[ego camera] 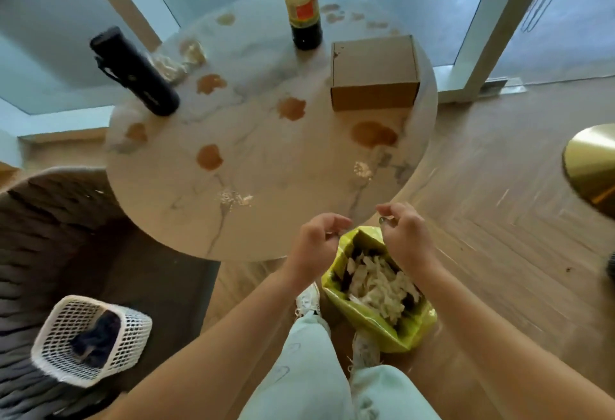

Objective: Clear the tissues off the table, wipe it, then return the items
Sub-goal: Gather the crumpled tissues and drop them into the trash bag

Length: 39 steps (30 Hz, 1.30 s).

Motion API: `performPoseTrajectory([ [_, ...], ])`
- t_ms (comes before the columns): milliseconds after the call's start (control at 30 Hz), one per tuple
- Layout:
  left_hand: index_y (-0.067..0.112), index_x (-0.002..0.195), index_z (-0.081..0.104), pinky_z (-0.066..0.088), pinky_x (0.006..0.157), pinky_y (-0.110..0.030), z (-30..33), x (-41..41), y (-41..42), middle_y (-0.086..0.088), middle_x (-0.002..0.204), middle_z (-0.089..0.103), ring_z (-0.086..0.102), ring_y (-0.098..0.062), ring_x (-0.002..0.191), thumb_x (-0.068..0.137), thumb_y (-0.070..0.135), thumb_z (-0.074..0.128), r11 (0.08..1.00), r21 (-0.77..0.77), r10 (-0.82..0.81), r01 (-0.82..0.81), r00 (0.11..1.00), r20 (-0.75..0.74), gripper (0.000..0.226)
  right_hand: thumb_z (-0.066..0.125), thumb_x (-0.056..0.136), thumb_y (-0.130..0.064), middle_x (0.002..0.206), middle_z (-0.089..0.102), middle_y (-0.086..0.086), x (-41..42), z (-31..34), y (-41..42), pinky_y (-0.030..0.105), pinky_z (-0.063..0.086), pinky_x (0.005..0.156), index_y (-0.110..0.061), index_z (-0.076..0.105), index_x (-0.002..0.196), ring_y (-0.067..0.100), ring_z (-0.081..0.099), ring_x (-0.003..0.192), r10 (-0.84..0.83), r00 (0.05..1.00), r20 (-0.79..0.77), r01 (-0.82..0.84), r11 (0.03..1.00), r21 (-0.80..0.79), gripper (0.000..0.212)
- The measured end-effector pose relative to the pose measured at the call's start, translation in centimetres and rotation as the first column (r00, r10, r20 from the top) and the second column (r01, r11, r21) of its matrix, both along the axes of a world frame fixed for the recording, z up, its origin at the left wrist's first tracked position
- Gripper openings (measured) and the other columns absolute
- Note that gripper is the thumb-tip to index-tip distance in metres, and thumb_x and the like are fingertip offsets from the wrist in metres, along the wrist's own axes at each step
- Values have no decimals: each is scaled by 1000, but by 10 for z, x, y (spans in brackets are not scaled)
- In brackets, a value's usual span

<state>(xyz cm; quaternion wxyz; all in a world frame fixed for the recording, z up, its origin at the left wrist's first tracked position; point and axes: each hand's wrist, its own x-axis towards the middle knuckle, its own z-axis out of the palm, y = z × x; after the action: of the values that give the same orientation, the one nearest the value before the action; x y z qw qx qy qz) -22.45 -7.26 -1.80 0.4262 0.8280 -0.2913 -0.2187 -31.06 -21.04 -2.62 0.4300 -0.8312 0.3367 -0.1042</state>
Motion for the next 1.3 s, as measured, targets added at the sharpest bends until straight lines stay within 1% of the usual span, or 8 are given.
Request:
performPoseTrajectory([
  [133, 7, 102, 67, 43, 82, -4, 35, 34, 27, -3, 100, 66, 62, -9, 90, 84, -9, 54, 988, -46, 153, -150, 985, 79, 28, 50, 84, 10, 107, 61, 11, 57, 37, 11, 5, 34, 85, 0, 64, 108, 16, 57, 98, 146, 981, 125, -135, 987, -90, 30],
  [400, 12, 106, 64, 43, 77, -2, 74, 128, 94, 3, 101, 65, 61, -8, 91, 86, -4, 55, 910, -60, 415, -411, 895, 165, 27, 53, 87, 3, 107, 57, 7, 181, 79, 28, 12, 38, 76, -4, 64, 108, 16, 56, 87, 328, 933, 150, -309, 941, -135, 25],
  [533, 14, 107, 62, 45, 83, -13, 76, 196, 83, -4, 105, 64, 61, -13, 94, 85, -5, 53, 908, -57, 419, -416, 888, 191, 30, 52, 87, 0, 113, 58, 10, 258, 80, 30, 21, 43, 85, -5, 63, 111, 24, 58, 98, 366, 920, 142, -341, 924, -174, 27],
  [833, 13, 123, 51, 26, 104, -26, 48, 407, 8, -11, 133, 41, 36, -26, 125, 85, 6, 54, 898, 137, 353, -419, 870, 346, 39, 58, 86, -6, 119, 55, 12, 464, 53, 18, 28, 37, 96, -6, 57, 122, 28, 52, 112, 446, 894, 35, -425, 872, -241, 36],
  [967, 19, 141, 29, 22, 111, -40, 16, 477, -5, -11, 151, 14, 16, -30, 137, 91, 14, 47, 781, 383, 328, -493, 846, 421, 52, 54, 88, -6, 131, 48, 9, 534, 34, 14, 23, 29, 100, -9, 50, 130, 25, 39, 125, 492, 871, -21, -481, 841, -250, 42],
  [1133, 25, 139, 23, 15, 112, -46, -5, 526, -11, -13, 154, -7, -3, -33, 141, 95, 9, 44, 611, 487, 424, -624, 777, 465, 52, 51, 88, -1, 144, 35, 9, 597, 11, 15, 31, 28, 107, -15, 44, 135, 28, 32, 130, 602, 796, -63, -592, 752, -292, 49],
  [1200, 24, 137, 27, 12, 113, -48, -13, 537, -11, -16, 153, -4, -2, -36, 140, 95, 11, 44, 576, 509, 454, -640, 768, 451, 47, 47, 88, 3, 145, 34, 9, 616, 1, 17, 34, 30, 107, -16, 45, 135, 31, 32, 128, 640, 765, -67, -628, 720, -294, 51],
  [1300, 18, 124, 44, 26, 108, -43, -19, 544, -12, -15, 143, 23, 24, -34, 130, 92, 8, 46, 562, 482, 470, -672, 739, 482, 34, 47, 87, 2, 130, 47, 17, 634, -13, 20, 40, 37, 100, -10, 59, 121, 35, 41, 115, 693, 717, -69, -671, 661, -336, 38],
])
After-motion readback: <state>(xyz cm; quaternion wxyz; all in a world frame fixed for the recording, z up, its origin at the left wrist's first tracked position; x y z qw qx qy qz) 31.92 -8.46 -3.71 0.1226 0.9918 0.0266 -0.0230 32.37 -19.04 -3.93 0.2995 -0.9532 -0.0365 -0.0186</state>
